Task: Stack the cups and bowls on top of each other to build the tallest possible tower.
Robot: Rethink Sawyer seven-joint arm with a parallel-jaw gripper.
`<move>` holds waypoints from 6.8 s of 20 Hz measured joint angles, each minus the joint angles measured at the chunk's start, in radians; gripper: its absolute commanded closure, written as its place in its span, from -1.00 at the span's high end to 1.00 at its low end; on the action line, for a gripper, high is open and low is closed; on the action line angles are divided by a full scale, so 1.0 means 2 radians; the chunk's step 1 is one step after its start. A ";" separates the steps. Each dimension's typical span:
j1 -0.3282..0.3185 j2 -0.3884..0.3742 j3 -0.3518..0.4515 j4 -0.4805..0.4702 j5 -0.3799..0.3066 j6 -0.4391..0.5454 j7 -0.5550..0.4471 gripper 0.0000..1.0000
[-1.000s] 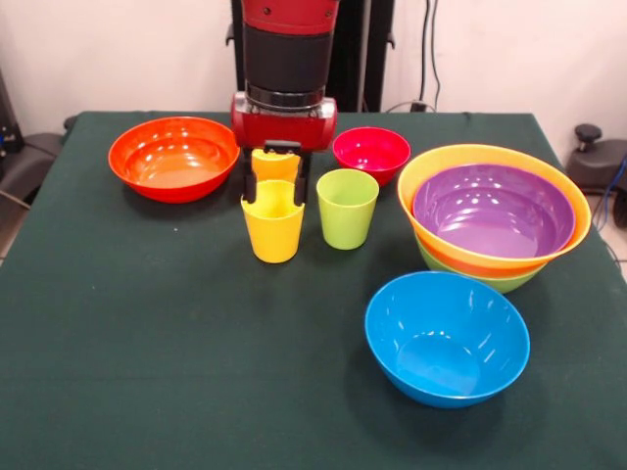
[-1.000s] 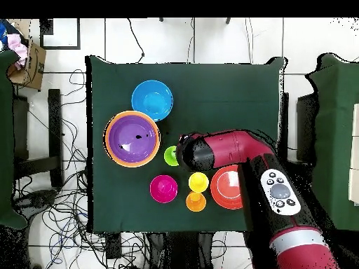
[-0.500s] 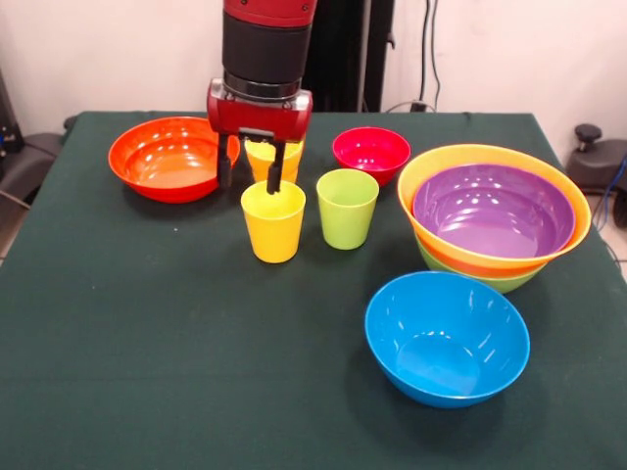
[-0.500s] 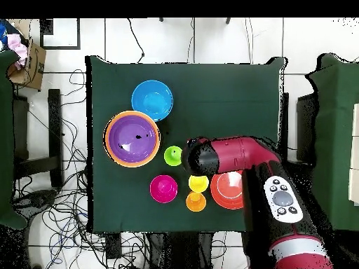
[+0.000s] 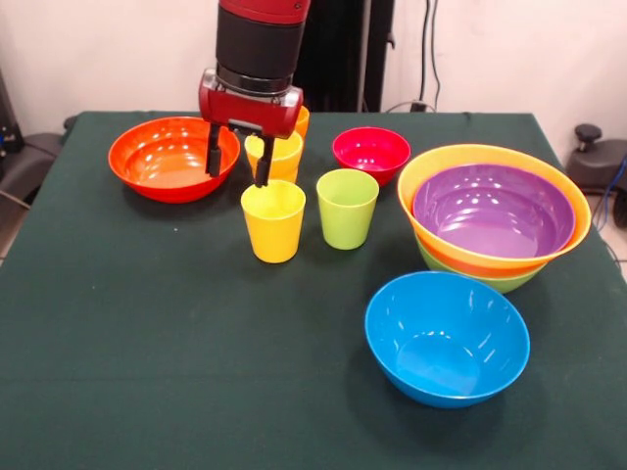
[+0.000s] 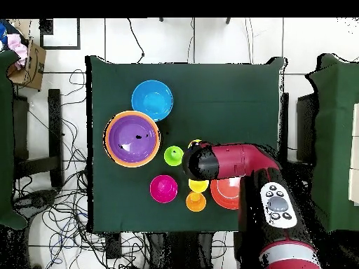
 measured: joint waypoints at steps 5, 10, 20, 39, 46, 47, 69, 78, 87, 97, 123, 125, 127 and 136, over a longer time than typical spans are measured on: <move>0.019 0.013 -0.029 0.001 0.014 -0.015 0.032 1.00; 0.028 0.026 -0.048 0.002 0.013 -0.040 0.043 1.00; 0.028 0.068 -0.067 0.002 0.014 -0.088 0.043 1.00; 0.022 0.107 -0.074 0.002 0.014 -0.120 0.043 1.00; 0.022 0.102 -0.074 0.002 0.014 -0.120 0.043 1.00; 0.022 0.101 -0.074 0.002 0.014 -0.120 0.043 -1.00; 0.041 0.079 -0.077 0.003 0.014 -0.164 0.043 -1.00; 0.029 0.049 -0.061 0.007 0.013 -0.164 0.043 -1.00; 0.025 -0.012 -0.031 0.030 0.017 -0.155 0.043 -1.00; 0.011 -0.072 0.020 0.066 0.057 -0.089 0.043 -1.00; 0.047 -0.111 0.057 0.073 0.102 -0.032 0.043 -1.00; 0.061 -0.108 0.054 0.073 0.102 -0.032 0.043 -1.00; 0.075 -0.104 0.051 0.073 0.104 -0.032 0.043 -1.00; 0.163 -0.075 0.015 0.072 0.129 -0.042 0.051 -1.00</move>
